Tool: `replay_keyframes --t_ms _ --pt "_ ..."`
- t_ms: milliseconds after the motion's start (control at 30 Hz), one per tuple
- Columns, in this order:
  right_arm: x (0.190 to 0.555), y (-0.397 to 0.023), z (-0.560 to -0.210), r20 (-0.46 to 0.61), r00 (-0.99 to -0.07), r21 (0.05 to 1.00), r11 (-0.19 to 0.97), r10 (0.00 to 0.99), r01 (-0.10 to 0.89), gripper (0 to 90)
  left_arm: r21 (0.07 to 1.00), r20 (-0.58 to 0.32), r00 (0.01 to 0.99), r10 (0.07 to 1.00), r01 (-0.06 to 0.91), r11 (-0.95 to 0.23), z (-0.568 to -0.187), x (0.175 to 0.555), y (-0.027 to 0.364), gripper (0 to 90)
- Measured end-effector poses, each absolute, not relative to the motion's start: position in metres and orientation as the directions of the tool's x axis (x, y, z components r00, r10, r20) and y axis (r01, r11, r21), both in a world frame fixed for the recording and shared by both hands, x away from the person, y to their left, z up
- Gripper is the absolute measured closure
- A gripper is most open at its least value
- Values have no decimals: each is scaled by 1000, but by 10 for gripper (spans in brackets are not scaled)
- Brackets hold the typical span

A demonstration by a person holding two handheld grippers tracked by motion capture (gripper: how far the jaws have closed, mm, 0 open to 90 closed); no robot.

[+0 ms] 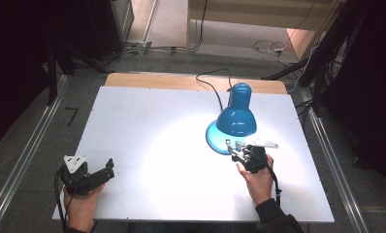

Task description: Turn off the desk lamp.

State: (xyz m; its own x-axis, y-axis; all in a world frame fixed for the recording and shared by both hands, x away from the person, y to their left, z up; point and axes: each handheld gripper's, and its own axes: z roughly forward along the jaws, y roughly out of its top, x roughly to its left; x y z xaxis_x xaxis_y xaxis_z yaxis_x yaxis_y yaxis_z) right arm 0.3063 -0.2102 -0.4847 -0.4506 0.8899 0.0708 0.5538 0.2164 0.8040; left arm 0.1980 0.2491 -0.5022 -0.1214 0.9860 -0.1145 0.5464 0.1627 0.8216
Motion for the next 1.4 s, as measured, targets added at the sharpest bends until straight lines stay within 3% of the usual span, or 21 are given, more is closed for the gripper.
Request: replay_keyframes --t_ms 200,467,1400 --pt "309 -208 -487 76 -456 813 209 887 543 777 823 -118 -122 986 544 166 -502 198 249 39" --pt "315 -205 -492 77 -450 814 205 890 544 870 822 -120 -129 984 543 172 -503 198 250 39" --pt "330 -200 -502 57 -430 822 202 901 533 879 822 -118 -118 986 545 164 -503 198 249 39"
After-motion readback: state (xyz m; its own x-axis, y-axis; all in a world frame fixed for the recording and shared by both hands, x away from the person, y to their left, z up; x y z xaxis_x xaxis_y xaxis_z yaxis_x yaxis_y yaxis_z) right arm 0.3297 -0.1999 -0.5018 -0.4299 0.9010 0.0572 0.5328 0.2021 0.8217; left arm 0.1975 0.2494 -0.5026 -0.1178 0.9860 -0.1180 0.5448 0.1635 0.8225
